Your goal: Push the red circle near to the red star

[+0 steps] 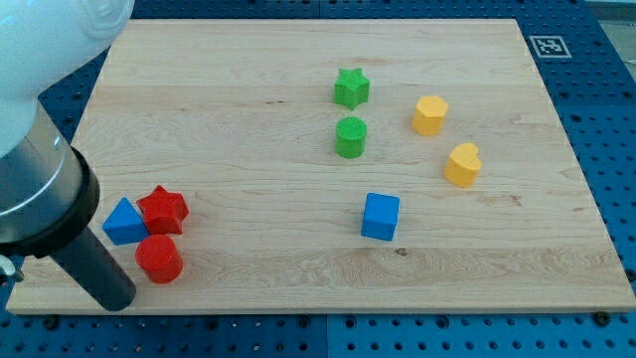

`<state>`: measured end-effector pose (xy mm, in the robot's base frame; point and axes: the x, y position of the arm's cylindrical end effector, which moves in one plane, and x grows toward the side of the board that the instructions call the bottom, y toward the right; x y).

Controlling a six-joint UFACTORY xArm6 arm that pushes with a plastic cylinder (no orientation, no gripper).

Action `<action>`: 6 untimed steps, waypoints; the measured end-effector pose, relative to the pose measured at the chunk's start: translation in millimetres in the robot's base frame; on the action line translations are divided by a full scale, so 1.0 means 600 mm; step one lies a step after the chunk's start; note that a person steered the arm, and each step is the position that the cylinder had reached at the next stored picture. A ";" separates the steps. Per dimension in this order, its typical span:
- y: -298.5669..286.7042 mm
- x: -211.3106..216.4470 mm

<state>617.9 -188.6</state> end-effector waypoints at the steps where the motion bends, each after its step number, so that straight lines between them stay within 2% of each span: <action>1: 0.044 -0.011; 5: 0.033 -0.083; 6: 0.075 -0.109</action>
